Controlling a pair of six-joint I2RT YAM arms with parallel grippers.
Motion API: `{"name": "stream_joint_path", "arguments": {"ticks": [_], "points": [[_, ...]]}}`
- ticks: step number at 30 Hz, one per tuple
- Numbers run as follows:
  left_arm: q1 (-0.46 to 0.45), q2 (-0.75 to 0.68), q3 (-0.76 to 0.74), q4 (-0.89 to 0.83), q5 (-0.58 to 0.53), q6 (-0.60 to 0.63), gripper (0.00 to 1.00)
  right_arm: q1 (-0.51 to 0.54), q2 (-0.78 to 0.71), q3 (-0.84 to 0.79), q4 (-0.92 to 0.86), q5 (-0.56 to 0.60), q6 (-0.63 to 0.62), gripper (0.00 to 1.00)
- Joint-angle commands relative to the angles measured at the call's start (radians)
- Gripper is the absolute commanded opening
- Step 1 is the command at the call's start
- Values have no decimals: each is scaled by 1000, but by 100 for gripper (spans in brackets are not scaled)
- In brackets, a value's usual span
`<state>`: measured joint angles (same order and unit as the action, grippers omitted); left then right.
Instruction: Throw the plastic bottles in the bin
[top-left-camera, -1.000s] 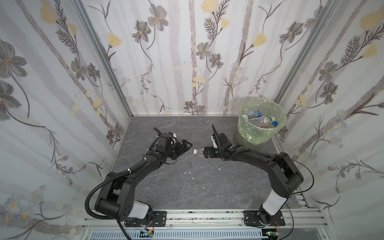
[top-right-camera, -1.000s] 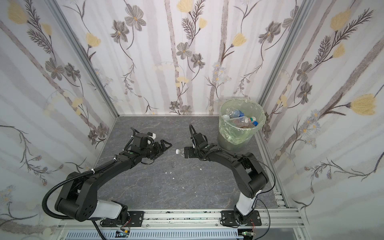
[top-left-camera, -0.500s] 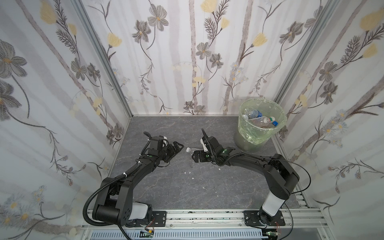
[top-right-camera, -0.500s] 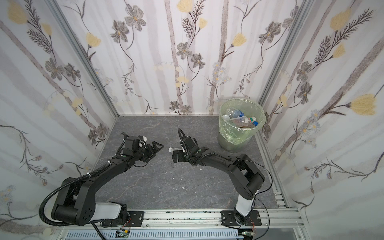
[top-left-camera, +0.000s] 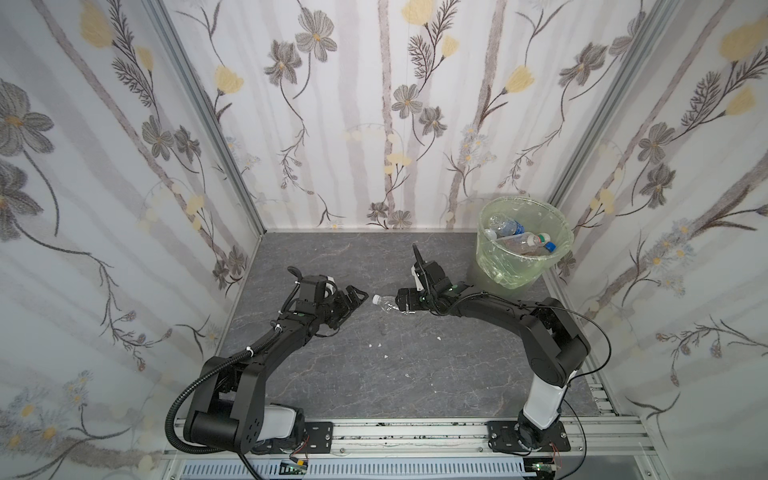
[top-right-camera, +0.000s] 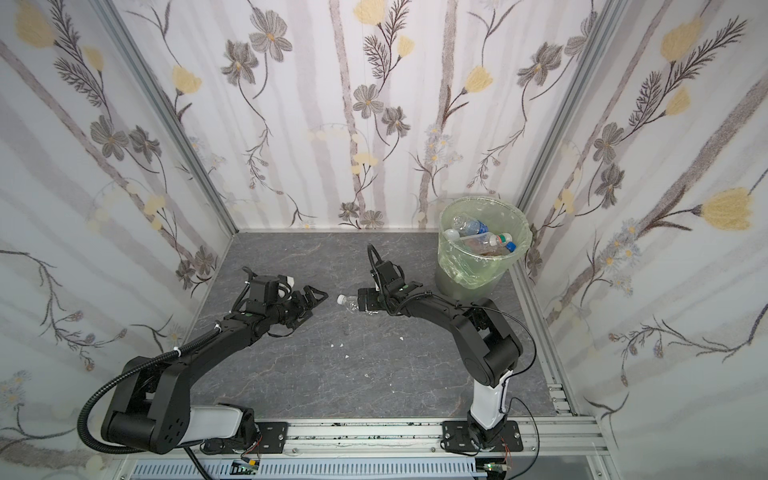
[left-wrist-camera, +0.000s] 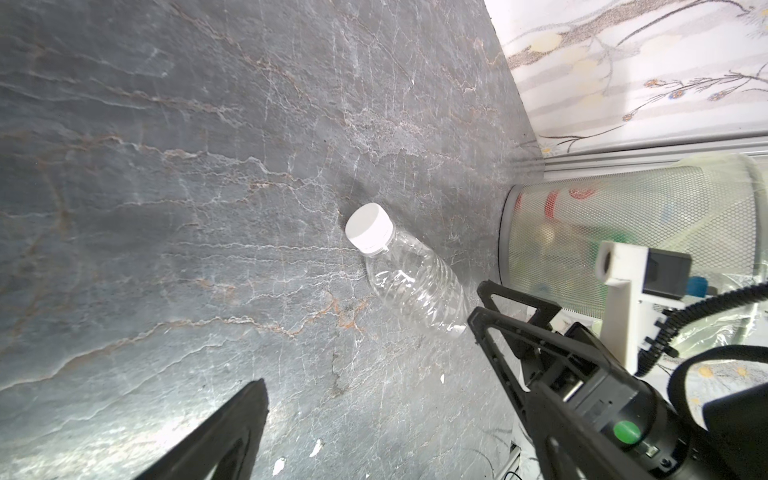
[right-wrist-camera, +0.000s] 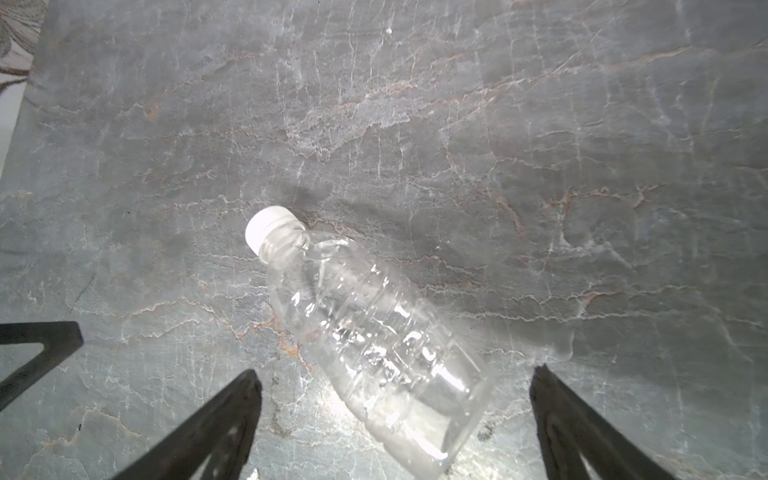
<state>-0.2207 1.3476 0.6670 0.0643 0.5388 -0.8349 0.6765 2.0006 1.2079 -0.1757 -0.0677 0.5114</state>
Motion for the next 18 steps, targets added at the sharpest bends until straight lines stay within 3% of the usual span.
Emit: {"name": "stream_joint_path", "arguments": {"ticks": [1, 13, 18], "points": [[3, -6, -5, 23, 9, -1, 100, 12, 16, 7, 45, -41, 4, 100], [10, 23, 6, 23, 9, 6, 100, 125, -24, -36, 98, -102, 72, 100], [11, 55, 11, 23, 27, 11, 100, 106, -92, -63, 80, -69, 57, 100]]}}
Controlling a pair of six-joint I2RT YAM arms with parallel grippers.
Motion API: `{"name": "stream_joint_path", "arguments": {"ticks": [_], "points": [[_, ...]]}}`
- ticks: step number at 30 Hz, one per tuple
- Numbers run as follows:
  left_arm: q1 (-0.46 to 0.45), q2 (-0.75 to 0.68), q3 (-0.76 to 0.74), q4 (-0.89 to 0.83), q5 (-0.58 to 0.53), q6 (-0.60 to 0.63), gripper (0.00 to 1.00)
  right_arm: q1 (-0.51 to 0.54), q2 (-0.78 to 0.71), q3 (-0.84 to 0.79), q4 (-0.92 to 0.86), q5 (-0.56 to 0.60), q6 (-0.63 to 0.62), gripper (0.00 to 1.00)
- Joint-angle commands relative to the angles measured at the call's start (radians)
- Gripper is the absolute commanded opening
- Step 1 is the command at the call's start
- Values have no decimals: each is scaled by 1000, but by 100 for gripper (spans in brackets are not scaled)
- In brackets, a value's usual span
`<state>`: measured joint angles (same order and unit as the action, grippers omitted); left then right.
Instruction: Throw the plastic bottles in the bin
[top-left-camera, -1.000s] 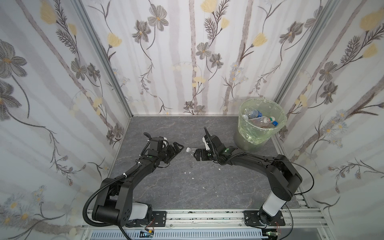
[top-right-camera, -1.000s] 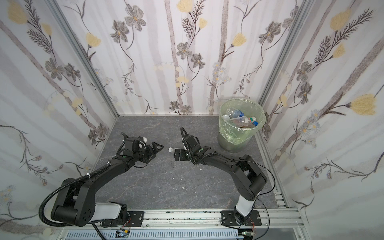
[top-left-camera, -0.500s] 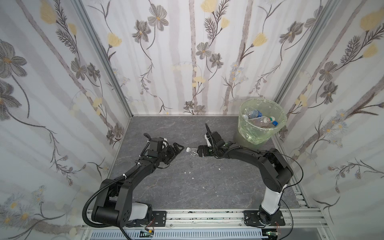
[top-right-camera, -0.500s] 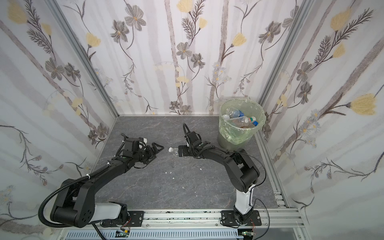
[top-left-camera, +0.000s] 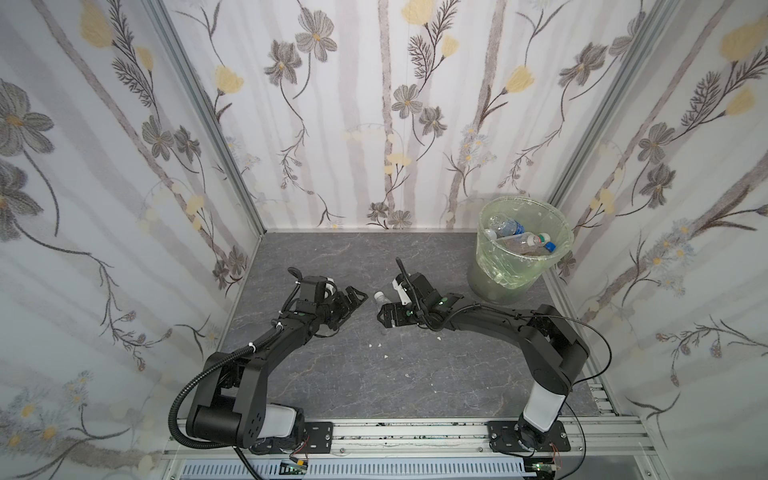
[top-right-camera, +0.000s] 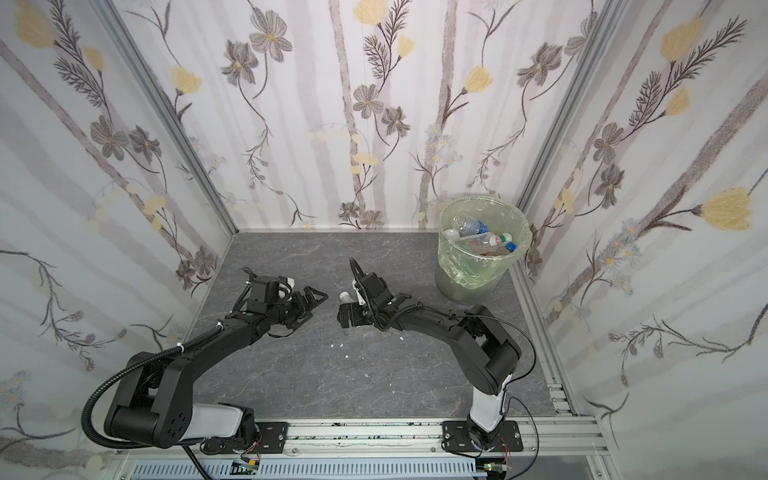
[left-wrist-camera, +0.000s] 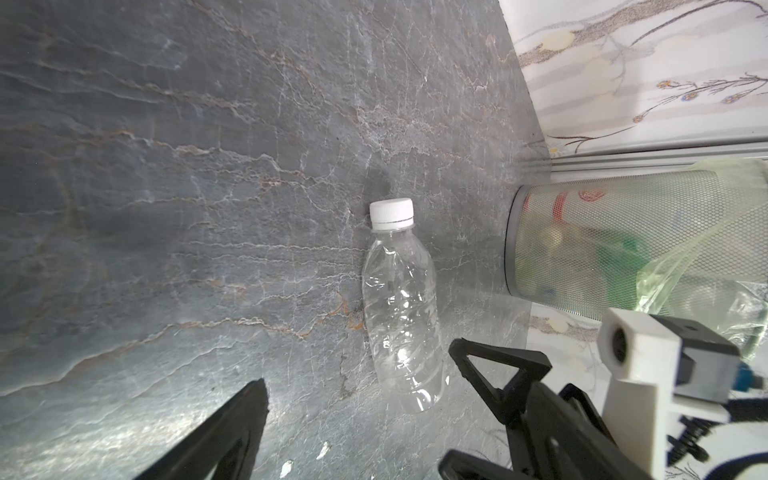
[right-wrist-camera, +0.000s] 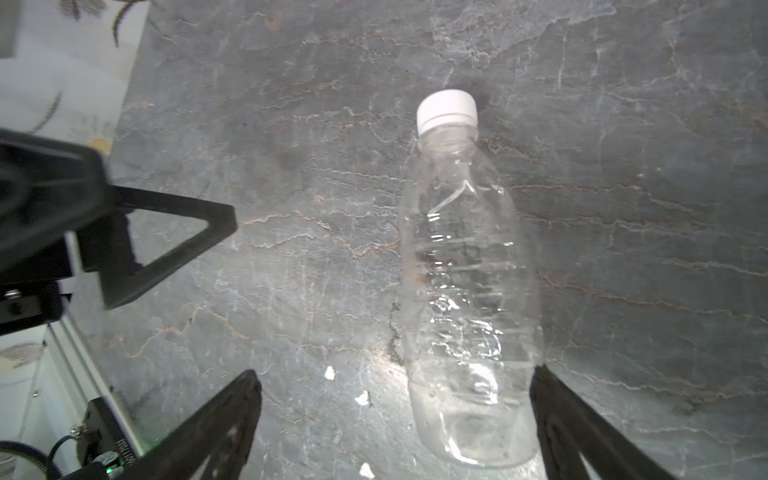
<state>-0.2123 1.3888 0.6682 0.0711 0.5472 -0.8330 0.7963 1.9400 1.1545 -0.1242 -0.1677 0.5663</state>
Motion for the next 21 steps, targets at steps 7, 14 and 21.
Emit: {"name": "stream_joint_path", "arguments": {"ticks": [7, 14, 21], "points": [[-50, 78, 40, 13, 23, 34, 100, -97, -137, -71, -3, 76, -30, 100], [-125, 206, 138, -19, -61, 69, 100, -149, -206, -128, -2, 87, -48, 100], [-163, 358, 340, -170, -194, 174, 100, -163, -225, -164, 29, 72, -50, 100]]}}
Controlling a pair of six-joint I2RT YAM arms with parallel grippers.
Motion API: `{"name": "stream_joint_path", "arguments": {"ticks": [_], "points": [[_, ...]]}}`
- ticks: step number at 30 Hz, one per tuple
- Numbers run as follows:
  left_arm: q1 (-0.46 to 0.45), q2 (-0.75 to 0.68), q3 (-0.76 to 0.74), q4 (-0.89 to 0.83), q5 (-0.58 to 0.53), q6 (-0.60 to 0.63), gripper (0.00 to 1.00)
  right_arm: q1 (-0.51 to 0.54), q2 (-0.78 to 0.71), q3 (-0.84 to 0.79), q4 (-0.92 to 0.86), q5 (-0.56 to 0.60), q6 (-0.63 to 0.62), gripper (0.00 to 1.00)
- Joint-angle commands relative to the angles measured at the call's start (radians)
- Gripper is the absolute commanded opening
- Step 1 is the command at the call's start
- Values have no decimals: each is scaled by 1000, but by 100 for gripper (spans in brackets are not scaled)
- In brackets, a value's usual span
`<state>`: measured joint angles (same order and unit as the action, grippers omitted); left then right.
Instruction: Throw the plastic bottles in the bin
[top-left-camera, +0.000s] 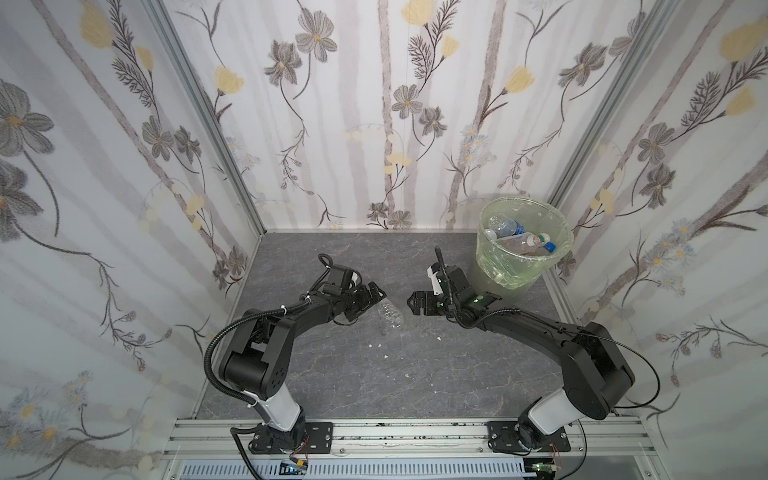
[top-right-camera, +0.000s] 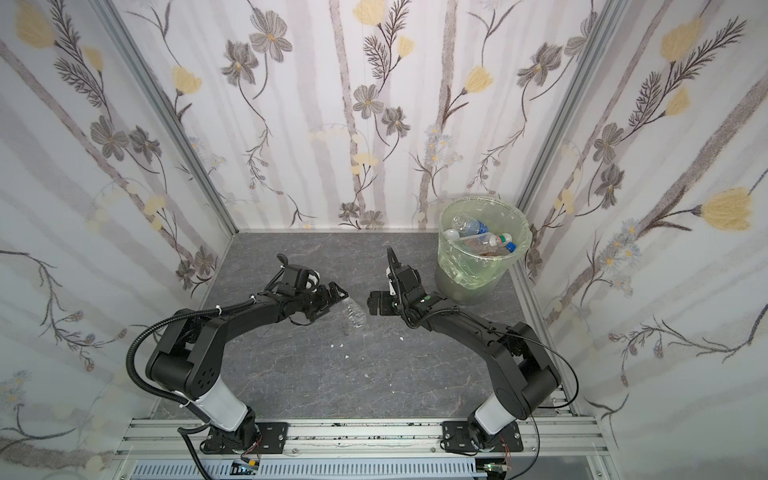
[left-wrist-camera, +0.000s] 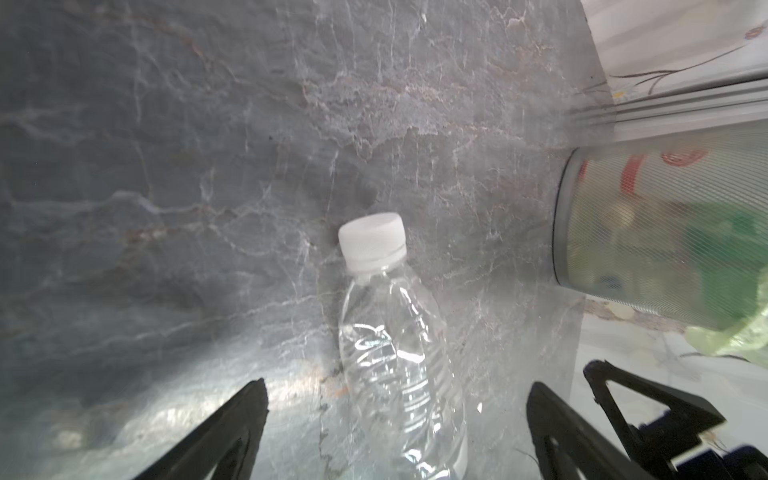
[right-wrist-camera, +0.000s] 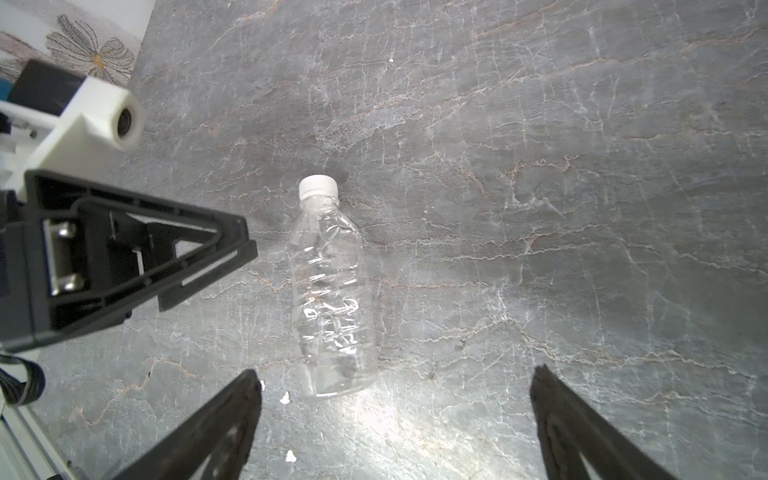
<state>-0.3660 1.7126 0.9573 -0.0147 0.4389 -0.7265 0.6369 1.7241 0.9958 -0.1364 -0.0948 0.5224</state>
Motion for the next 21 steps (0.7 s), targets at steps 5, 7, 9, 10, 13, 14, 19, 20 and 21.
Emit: {"name": "stream_joint_path", "arguments": {"ticks": [5, 7, 9, 10, 13, 14, 19, 20, 21], "points": [[-27, 111, 140, -140, -151, 95, 97, -10, -21, -11, 52, -2, -16, 100], [-33, 138, 168, -152, -166, 97, 96, -13, -28, -13, 55, -2, -24, 100], [-34, 160, 188, -155, -179, 96, 96, -14, -34, -14, 56, -6, -30, 100], [-34, 172, 198, -156, -181, 94, 95, -17, -37, -15, 55, -5, -34, 100], [-44, 209, 235, -159, -175, 93, 92, -21, -47, -20, 55, 0, -41, 100], [-48, 219, 246, -160, -178, 93, 90, -24, -49, -22, 55, 2, -42, 100], [-59, 263, 278, -162, -189, 91, 82, -31, -63, -41, 59, 7, -40, 100], [-58, 266, 279, -163, -187, 91, 80, -30, -66, -46, 60, 9, -40, 100], [-60, 268, 279, -163, -187, 91, 78, -31, -68, -50, 63, 11, -39, 100]]}}
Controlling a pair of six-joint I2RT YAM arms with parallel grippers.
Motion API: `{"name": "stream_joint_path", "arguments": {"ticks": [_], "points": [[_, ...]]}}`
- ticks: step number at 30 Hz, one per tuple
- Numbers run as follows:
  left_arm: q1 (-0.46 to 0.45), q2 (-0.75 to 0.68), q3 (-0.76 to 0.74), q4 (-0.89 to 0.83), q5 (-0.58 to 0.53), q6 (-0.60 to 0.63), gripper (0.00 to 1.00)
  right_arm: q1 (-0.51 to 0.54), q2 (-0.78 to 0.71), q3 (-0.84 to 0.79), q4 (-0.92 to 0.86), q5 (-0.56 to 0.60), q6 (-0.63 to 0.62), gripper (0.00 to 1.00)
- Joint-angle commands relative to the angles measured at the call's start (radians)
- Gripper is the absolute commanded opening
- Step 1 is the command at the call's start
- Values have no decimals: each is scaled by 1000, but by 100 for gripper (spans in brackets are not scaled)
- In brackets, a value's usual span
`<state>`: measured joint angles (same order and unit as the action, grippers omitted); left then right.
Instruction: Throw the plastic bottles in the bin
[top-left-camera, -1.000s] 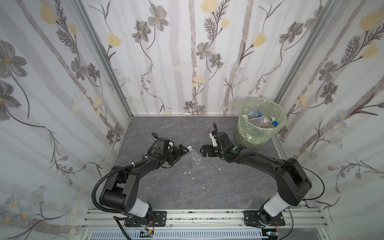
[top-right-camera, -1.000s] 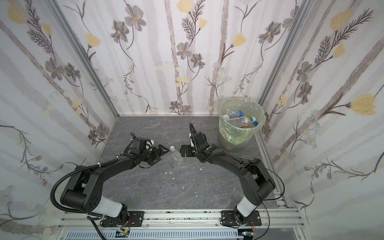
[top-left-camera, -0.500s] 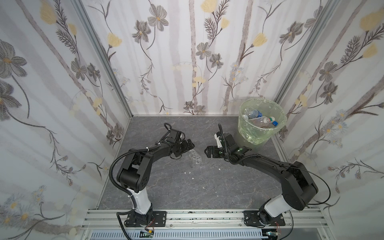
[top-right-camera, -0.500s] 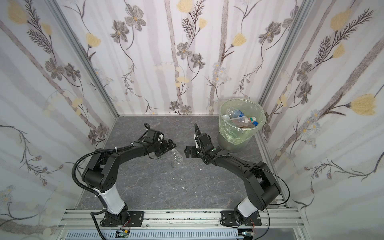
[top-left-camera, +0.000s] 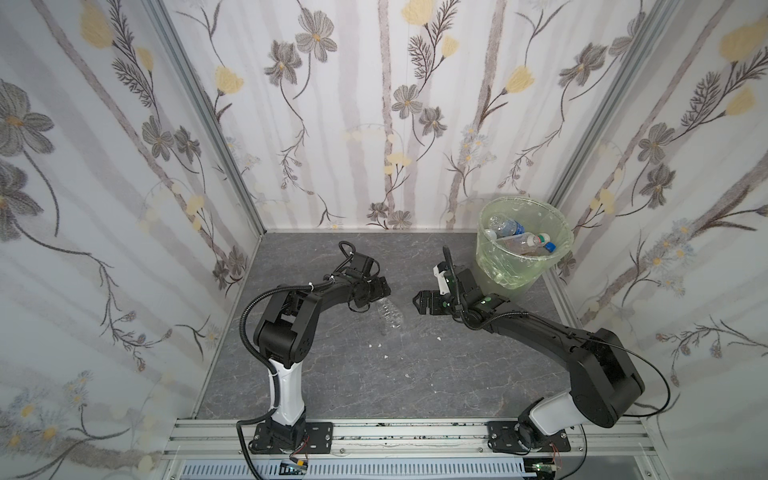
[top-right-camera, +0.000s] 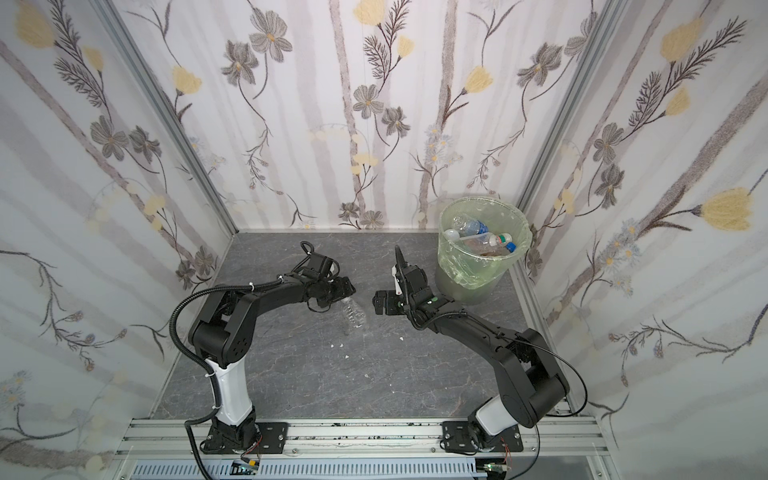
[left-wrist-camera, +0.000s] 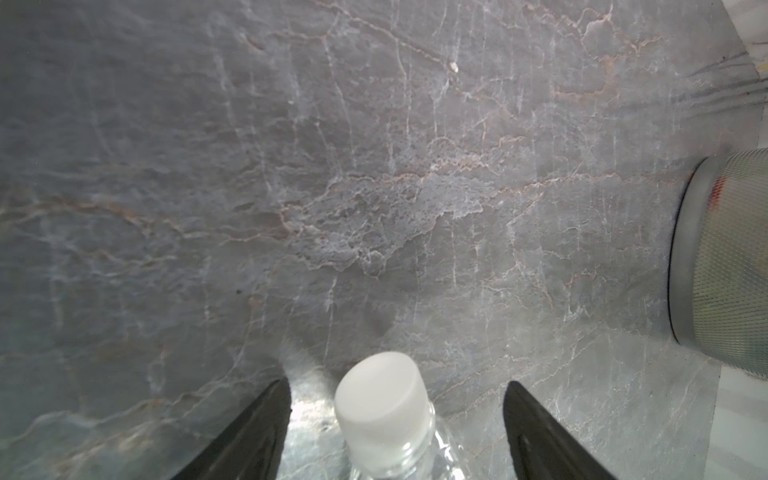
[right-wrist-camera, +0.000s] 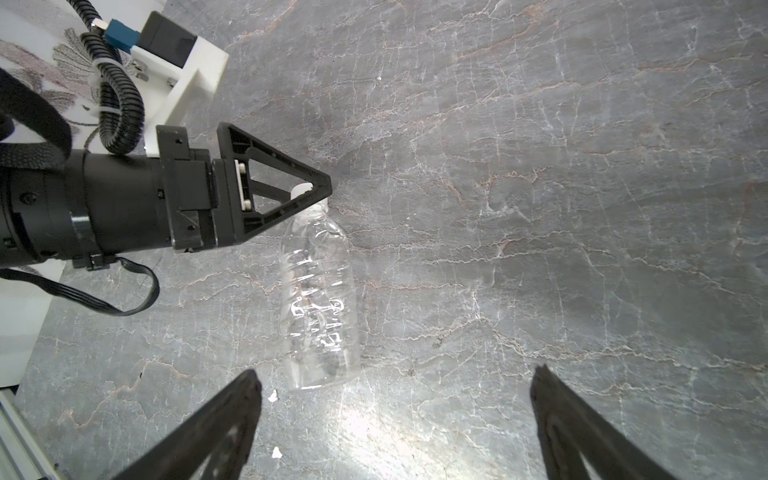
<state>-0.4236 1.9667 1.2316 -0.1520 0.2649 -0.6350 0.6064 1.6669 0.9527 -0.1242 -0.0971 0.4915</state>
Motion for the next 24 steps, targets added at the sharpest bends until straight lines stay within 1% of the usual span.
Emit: {"name": "stream_joint_path", "arguments": {"ticks": [1, 3, 12, 14, 24], "points": [[-3, 13, 1, -26, -17, 0, 75, -2, -12, -9, 52, 16, -8, 100], [-3, 9, -6, -27, -19, 1, 67, -4, -11, -9, 52, 13, -7, 100], [-13, 12, -37, -26, -33, 1, 50, -6, -5, -6, 64, -1, 7, 100], [-16, 15, -31, -26, -37, 0, 45, -6, -4, -9, 67, -5, 9, 100], [-38, 33, 6, -24, -44, -5, 28, -5, -12, -31, 63, 7, 13, 100]]}}
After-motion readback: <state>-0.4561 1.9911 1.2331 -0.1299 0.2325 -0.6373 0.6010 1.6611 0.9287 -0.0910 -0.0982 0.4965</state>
